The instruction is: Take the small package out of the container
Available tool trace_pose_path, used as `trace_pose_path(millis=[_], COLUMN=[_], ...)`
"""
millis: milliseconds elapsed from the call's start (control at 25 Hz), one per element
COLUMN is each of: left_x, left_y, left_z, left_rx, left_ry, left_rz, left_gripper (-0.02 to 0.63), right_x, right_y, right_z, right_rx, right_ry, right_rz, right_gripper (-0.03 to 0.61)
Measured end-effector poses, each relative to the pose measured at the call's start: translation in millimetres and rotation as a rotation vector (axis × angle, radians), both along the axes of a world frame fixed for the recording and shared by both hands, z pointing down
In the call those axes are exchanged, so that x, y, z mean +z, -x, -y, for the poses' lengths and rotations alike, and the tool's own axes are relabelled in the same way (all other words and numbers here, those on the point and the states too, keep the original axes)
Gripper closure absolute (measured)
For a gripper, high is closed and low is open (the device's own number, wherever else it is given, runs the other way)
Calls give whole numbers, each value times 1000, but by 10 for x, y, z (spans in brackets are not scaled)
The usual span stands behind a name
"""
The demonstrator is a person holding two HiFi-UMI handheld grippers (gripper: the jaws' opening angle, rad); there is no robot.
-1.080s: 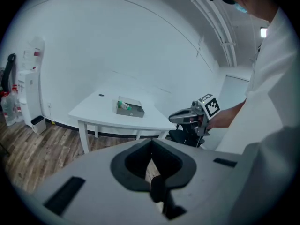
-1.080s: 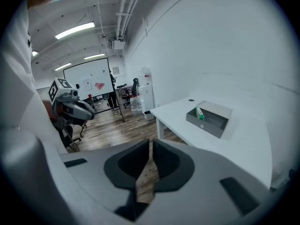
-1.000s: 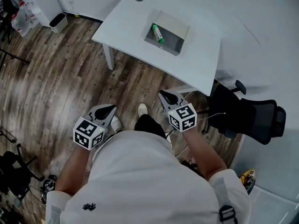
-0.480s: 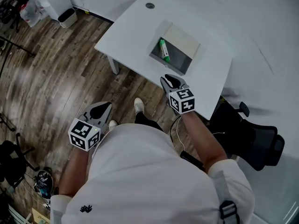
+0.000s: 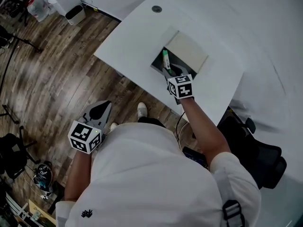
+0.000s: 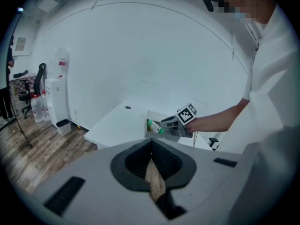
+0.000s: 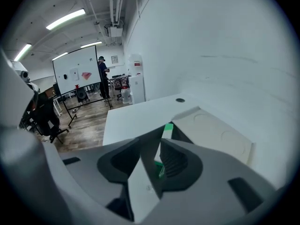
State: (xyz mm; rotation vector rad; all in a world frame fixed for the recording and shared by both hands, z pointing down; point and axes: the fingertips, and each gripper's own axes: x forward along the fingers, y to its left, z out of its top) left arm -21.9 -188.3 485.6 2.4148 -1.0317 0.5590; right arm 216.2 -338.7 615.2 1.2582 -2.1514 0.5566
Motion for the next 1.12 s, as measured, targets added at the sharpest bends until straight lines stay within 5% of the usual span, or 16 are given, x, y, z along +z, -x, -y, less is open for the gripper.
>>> trace_pose_path(millis=[520,760,1120], left_x=[35,28,17], left_y=[-41,-73,24], left_z=[182,226,200], left_rx=[-128,-127,-113], left_ry=[32,33,20], left_rz=[50,49,40], left_gripper=[607,607,607], right_x=[571,639,573], right_y=[-71,-99,-176], right_z=[469,503,502], right_rx=[22,35,45], right_ry=[92,106,89], right_rz=[-9,-35,-57], right_gripper=[393,471,483])
